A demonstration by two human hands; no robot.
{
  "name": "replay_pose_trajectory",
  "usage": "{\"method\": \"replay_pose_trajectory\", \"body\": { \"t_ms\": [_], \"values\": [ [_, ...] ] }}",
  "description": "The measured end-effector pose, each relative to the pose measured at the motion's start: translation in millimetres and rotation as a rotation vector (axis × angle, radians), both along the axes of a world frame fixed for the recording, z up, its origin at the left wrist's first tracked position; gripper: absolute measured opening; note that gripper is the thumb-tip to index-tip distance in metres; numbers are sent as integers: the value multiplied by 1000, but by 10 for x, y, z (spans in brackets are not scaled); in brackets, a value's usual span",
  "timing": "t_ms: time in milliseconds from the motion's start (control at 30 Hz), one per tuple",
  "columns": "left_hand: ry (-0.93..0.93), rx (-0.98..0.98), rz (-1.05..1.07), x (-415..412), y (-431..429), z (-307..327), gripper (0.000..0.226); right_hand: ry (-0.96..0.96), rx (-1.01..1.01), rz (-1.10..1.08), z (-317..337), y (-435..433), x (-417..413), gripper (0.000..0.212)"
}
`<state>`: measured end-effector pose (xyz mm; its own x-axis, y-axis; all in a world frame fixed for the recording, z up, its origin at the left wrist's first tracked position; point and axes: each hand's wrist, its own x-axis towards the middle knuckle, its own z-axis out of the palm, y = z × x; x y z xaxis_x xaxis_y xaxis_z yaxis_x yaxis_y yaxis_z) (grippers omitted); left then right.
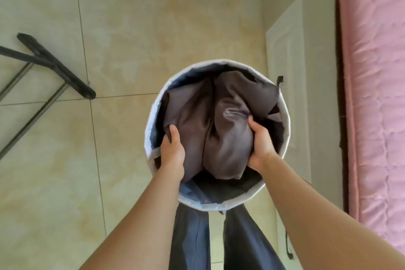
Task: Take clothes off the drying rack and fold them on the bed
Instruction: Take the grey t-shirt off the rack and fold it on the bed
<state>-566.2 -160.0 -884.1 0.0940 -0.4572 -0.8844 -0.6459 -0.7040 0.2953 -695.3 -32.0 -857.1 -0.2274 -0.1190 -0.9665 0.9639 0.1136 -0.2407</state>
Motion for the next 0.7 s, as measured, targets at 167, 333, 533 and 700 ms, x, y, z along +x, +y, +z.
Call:
{"method": "replay_pose_trajectory", "body": {
  "t_ms": [167, 333, 533, 700],
  "values": [
    [-45, -257, 37, -27, 129, -583, 57, 132, 257, 62, -813, -63, -42, 57],
    [-152, -394, -116, -48, 109, -1039, 53, 499, 590, 506, -1323, -79, -241, 52],
    [-209, -333, -299, -36, 63, -1358, 46, 615, 839, 874, -1621, -65, -371, 41],
    [-253, -758, -633, -51, 186, -1220, 75, 962, 922, 1117, -1583, -103, -157, 51]
  ]
}}
